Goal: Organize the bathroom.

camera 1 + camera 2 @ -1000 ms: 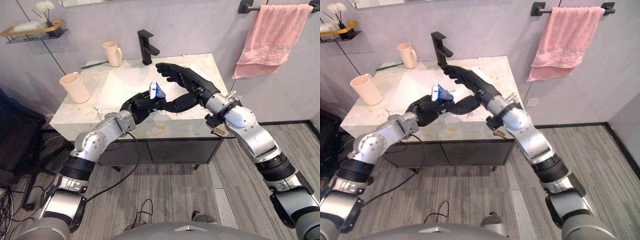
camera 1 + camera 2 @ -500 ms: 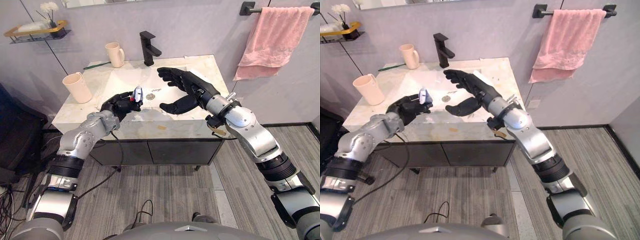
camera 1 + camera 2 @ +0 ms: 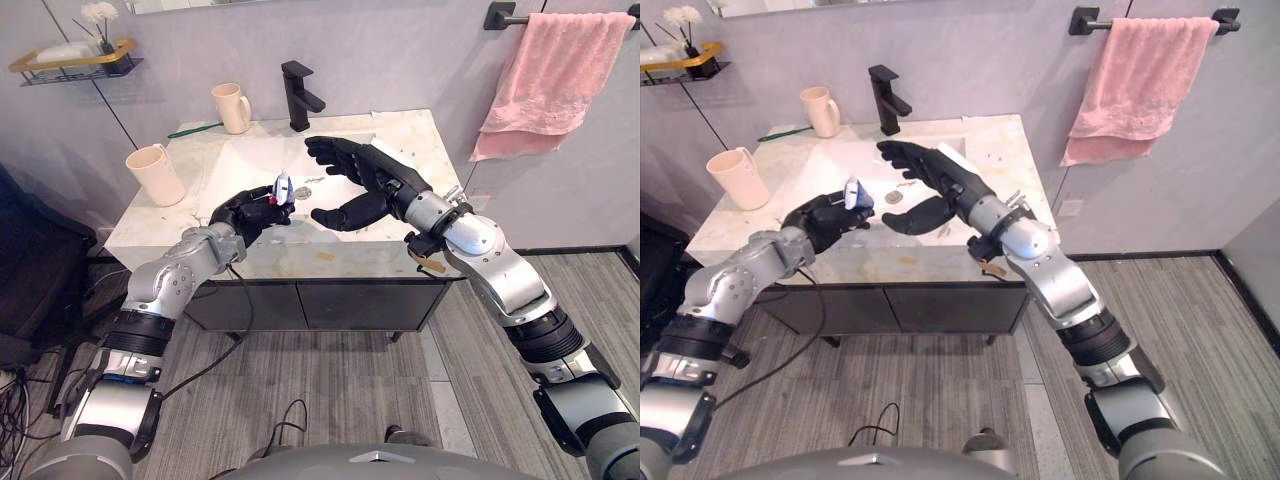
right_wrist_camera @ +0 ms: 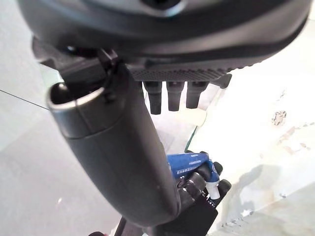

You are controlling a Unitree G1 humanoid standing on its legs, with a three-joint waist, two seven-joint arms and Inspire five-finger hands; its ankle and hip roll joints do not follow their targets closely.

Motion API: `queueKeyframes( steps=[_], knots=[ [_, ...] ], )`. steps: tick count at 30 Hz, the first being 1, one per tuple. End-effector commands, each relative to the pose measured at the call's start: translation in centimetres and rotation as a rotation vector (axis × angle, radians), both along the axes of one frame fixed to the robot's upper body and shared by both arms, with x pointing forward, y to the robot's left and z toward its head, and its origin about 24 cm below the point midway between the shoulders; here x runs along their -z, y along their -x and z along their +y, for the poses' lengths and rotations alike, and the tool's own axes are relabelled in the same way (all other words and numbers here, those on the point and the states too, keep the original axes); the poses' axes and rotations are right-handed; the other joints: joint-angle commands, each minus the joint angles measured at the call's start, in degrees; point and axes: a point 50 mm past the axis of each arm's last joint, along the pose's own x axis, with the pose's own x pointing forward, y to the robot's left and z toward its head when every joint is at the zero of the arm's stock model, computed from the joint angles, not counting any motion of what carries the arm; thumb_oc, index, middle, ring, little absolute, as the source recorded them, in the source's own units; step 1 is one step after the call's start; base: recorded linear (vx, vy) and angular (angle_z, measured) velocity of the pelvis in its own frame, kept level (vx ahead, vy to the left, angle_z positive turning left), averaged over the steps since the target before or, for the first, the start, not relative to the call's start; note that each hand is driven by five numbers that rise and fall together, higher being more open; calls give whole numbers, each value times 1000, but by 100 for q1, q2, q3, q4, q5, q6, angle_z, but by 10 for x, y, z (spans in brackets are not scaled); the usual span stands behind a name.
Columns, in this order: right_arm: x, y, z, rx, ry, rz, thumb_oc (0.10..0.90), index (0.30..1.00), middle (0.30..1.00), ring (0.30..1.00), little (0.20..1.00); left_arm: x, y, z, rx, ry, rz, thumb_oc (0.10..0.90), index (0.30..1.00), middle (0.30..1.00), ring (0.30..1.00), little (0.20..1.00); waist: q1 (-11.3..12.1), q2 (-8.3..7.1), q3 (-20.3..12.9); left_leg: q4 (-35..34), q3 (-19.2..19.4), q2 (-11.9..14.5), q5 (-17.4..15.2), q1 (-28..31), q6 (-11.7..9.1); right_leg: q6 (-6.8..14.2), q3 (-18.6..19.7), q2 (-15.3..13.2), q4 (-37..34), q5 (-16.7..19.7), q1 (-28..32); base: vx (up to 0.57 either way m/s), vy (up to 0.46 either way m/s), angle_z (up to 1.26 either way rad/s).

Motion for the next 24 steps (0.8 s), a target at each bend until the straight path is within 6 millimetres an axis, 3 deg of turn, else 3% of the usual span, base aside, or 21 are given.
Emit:
queueKeyframes(
  steps=[1, 10, 24],
  knots=[
    [-51, 13, 24, -128, -124, -225, 800, 900, 900, 900, 900, -43, -13, -8, 65, 59, -184, 400, 300, 300, 300, 300, 55, 105, -744, 313, 91, 437, -40, -167, -105, 438, 266, -397, 647, -648, -296, 0, 0, 0],
    [-59, 16, 37, -160, -159, -258, 800, 900, 900, 900, 900, -38, -13, -30, 119, 70, -158, 400, 300, 300, 300, 300, 76, 112, -749, 315, 73, 400, -47, -157, -89, 435, 252, -405, 620, -630, -260, 0, 0, 0],
    [-56, 19, 43, -204, -145, -208, 800, 900, 900, 900, 900, -52, -13, -28, 72, 99, -208, 400, 300, 300, 300, 300, 98, 81, -759, 306, 82, 429, -24, -175, -96, 415, 216, -381, 624, -634, -275, 0, 0, 0]
  ],
)
